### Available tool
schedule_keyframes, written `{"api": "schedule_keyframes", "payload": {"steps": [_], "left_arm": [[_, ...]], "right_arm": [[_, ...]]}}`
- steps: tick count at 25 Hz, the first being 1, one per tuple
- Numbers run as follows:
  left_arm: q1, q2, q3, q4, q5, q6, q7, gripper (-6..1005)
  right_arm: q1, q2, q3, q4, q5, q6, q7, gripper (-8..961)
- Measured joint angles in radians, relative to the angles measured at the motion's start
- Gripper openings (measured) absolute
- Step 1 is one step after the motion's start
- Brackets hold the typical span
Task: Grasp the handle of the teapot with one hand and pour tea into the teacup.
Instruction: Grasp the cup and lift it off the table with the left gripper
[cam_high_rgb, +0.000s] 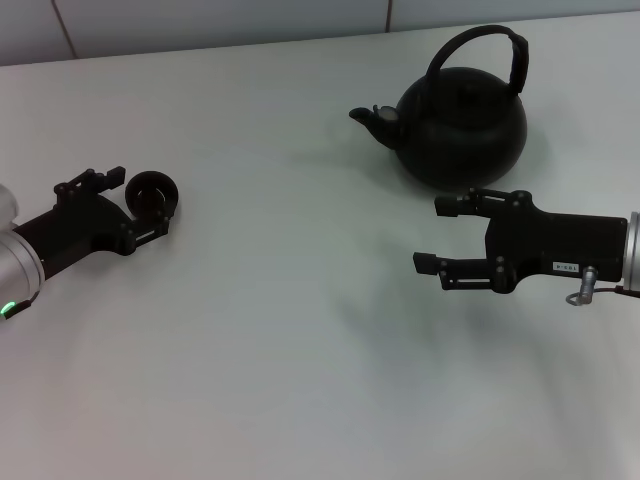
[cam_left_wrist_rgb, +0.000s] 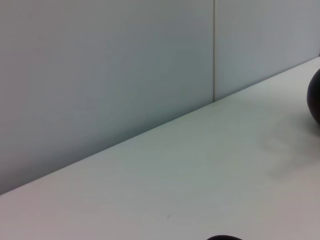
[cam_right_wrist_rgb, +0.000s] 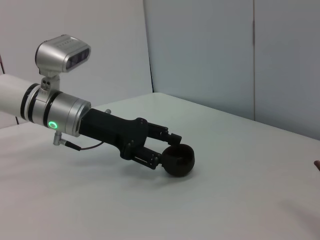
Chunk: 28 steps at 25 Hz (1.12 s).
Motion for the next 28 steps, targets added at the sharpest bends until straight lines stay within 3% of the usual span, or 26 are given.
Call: {"api": "schedule_keyframes", "payload": {"steps": [28], "left_arm": [[-0.003,0.0,-0.001,0.011,0.007,0.004,-0.001,799]], "right_arm": [[0.003,0.004,-0.005,-0.003,-0.036,0.024,0.0,818]]}}
